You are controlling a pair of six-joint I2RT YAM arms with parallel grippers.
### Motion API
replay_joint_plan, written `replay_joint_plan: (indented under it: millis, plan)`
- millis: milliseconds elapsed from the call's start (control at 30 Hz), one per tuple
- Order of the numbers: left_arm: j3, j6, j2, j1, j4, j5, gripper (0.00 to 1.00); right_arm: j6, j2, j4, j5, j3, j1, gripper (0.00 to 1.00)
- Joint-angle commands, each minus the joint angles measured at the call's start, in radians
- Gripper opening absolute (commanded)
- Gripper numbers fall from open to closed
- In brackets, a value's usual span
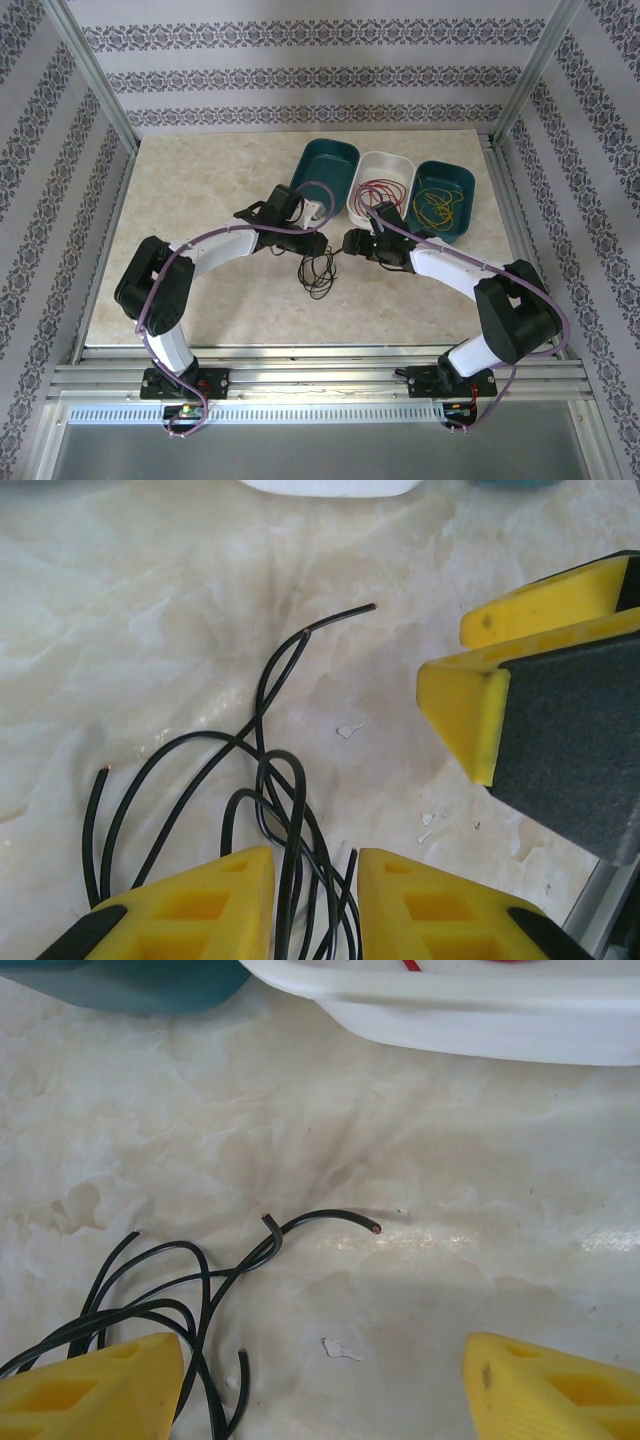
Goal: Untangle the cables
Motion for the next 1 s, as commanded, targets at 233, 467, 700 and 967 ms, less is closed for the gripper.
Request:
replay_joint_plan:
  millis: [233,467,700,967]
  plan:
    - [0.035,0.094,0.007,-0.007,-0.042,0.02,0.27,0.021,-0.001,-0.002,0.003,-0.005,0.0,0.78]
    - [0.066,0.108,0.059,-0.019,-0.088,-0.016,0.27,0.028,-0.011,0.011,0.009,-0.02,-0.003,0.83]
    - [0.072,0.107,0.074,-0.026,-0.093,-0.027,0.21,0.026,-0.028,0.02,0.014,-0.034,-0.004,0.87]
    - [0.073,0.093,0.04,-0.03,-0.072,-0.028,0.04,0.017,-0.029,0.026,0.02,-0.045,0.0,0.98]
